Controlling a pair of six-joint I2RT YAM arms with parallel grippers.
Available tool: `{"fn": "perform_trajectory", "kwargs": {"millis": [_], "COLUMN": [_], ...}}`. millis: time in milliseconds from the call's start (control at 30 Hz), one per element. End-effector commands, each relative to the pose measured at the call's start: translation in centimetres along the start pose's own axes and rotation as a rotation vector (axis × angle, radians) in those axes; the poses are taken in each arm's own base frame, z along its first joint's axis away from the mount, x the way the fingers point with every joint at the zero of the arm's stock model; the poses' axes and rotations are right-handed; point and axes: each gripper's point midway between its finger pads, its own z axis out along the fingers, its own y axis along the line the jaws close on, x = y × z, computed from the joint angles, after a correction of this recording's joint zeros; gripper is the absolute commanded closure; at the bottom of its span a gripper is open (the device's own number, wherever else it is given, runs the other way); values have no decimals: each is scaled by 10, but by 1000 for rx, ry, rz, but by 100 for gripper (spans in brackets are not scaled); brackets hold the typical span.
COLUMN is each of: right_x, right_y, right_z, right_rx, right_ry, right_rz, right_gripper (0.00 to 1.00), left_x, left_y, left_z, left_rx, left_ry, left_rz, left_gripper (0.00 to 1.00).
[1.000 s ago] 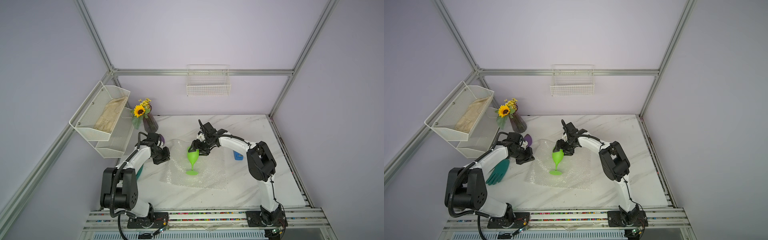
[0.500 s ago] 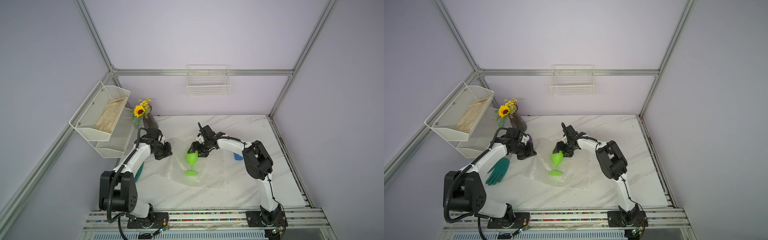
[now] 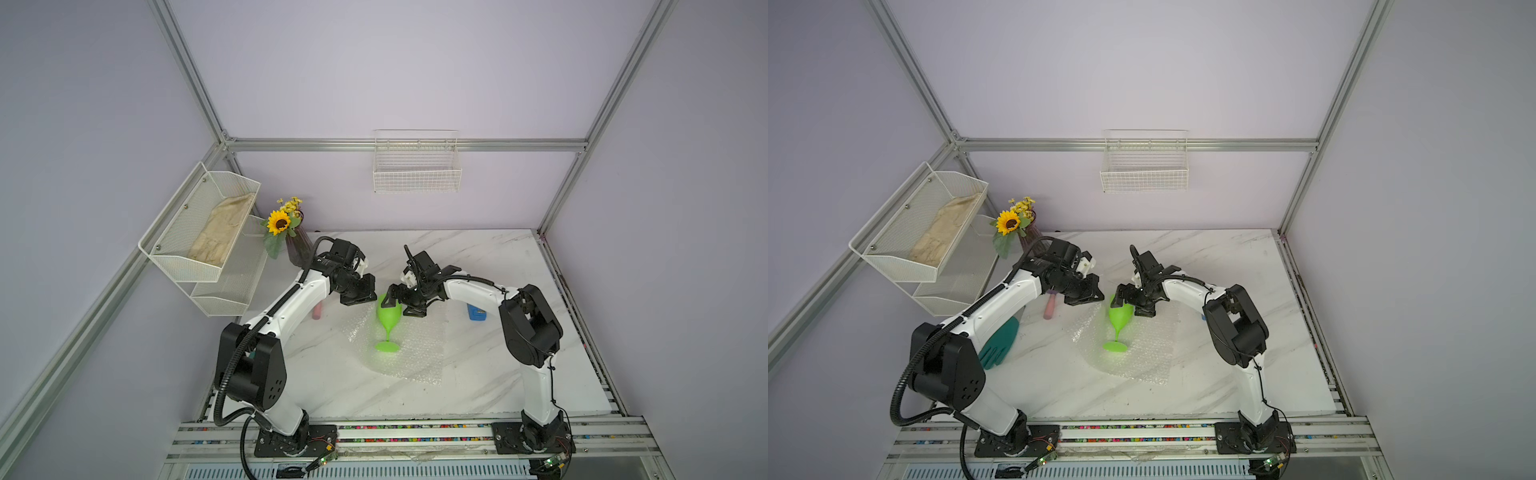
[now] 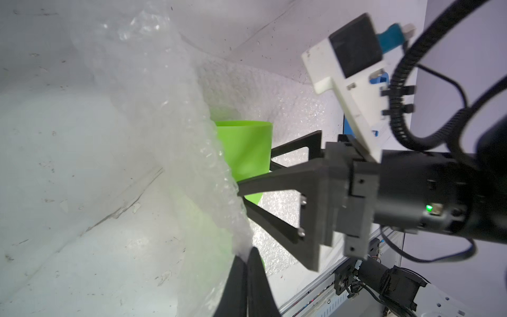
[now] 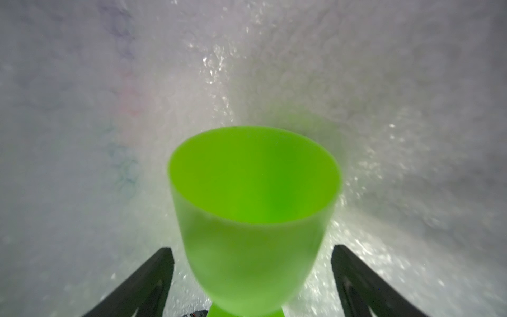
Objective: Wrap wine glasses in bubble wrap
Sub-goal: Adjust the bubble wrap at the center of the board, then wrap the wine glass in bubble wrap.
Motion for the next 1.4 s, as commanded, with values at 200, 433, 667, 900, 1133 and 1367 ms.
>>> {"fn": "perform_trajectory", "kwargs": {"millis": [200,433,667,900,1133,1367], "right_x": [-15,4,24,36,17,-1], "right_y": [-64,-109,-138,-143,-105,-60], "right_z": [-84,-82,-65,-54,-76,-81], "right_rx": [94,186,230,193,71,-211], "right_ry": [-164,-143,-97,-69,-172,-197], "right_rz": [89,124,129,145,100,69], "right_gripper": [10,18,26,33,35,36], "left_x": [-3,11,32,49,57,63], "left_y": [-55,-80,-87,-90,-92,-85], "left_z": [18,51,84,109,118,110], "left_rx": [48,52,22,-23,-57,-81], "left_ry": [35,115,216,300,327,318], "left_rz": [118,156,173,197,226,277], "left_gripper": [100,100,100,100,97,98]}}
